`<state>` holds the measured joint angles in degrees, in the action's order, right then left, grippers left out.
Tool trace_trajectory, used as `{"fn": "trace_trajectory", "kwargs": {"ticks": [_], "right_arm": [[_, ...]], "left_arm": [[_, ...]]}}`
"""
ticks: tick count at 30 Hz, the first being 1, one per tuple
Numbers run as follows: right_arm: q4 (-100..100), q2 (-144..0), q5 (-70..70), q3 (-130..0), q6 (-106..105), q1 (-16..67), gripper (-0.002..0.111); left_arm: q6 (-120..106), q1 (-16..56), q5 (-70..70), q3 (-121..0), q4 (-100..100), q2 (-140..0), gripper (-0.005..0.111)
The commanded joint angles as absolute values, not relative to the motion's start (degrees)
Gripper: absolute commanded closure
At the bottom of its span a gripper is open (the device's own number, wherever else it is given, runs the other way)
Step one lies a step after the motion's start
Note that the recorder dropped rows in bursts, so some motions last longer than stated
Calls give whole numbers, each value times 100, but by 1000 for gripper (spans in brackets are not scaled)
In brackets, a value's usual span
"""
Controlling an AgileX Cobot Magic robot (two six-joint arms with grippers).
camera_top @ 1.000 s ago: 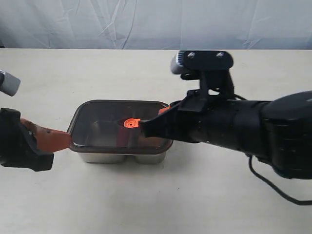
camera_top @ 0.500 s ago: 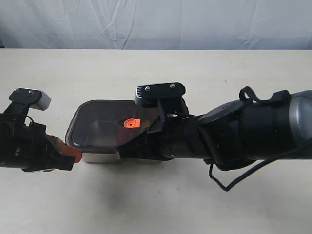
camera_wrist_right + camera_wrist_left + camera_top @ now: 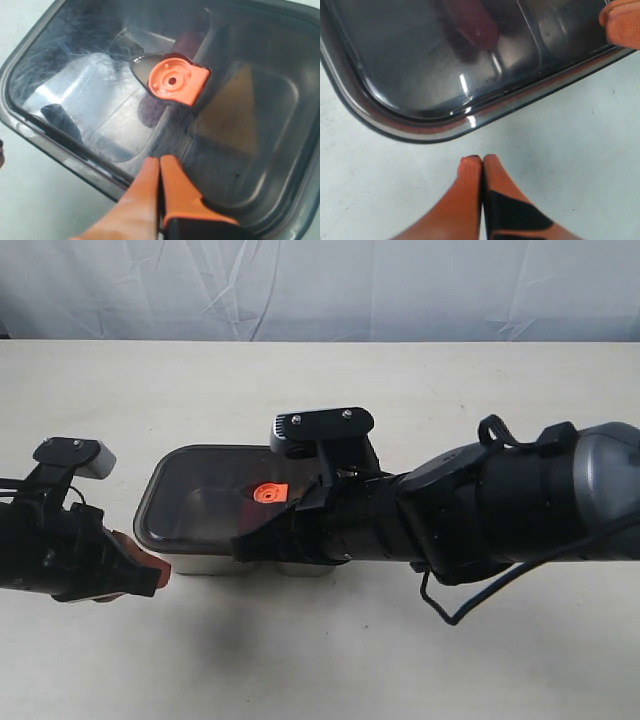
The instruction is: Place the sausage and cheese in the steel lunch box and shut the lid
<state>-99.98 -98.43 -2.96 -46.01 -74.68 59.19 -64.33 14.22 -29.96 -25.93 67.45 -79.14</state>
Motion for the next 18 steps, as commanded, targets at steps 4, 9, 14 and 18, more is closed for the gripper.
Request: {"fn": "trace_trajectory", "kwargs": {"ticks": [4, 9, 14, 18], "right_arm": [[-9995, -10013, -349, -4525, -7477, 5934, 109], [-9995, -9681, -800, -4532, -7477, 5934, 109], [-9995, -9016, -1308, -4538, -7477, 5934, 109], [-9995, -8486, -1485, -4538, -7477, 5934, 109]], "left_arm": [[-6446, 1448, -3087, -2580, 6842, -7927, 107], [-6446, 1448, -3545, -2738, 6880, -7722, 107], [-6446, 1448, -3638, -2844, 7011, -7248, 107], [-6446, 1448, -3643, -2844, 7014, -6863, 107]]}}
